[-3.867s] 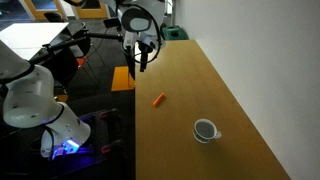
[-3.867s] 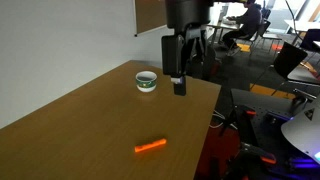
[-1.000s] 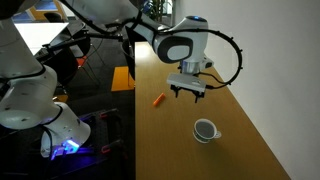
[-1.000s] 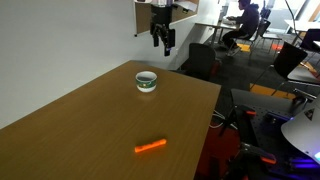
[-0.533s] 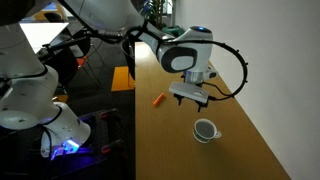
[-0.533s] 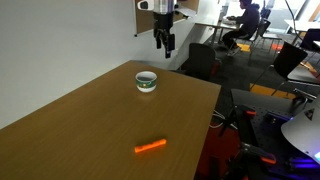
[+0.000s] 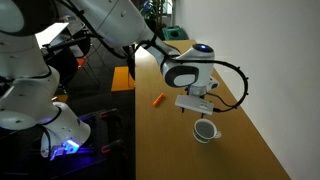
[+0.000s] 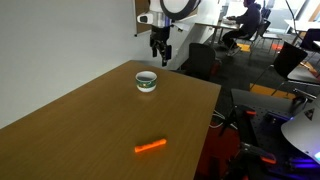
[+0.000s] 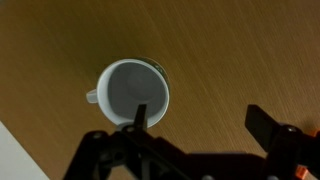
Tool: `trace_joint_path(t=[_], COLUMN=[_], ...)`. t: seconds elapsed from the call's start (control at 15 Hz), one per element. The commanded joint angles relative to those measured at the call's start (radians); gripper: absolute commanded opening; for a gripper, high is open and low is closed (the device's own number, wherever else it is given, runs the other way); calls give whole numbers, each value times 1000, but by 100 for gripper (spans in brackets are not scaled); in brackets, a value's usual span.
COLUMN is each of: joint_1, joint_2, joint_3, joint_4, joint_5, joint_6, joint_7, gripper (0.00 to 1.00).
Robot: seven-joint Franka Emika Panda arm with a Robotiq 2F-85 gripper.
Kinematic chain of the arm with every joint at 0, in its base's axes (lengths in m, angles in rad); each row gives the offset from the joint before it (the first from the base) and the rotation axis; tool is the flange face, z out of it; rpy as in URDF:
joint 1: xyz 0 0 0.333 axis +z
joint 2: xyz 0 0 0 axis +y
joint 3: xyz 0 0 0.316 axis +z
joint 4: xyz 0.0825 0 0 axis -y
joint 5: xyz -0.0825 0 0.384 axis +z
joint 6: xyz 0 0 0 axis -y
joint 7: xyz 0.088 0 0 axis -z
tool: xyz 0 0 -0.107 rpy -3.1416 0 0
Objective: Move the cup slightly to the bottom on the table
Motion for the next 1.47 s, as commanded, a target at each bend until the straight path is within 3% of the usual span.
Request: trace_joint_path(t=[0.0,0.27,0.93,1.4], joint_1=[-63,-84,-59,-61], joint_2=[52,104,249,328], joint_3=[57,61,33,38], joint_4=[50,102,198,250], joint_5=[114,151,42,30], joint_6=[-1,-11,1,-15], joint_7=[-155,-214,-141,-130], gripper=[100,100,100,100])
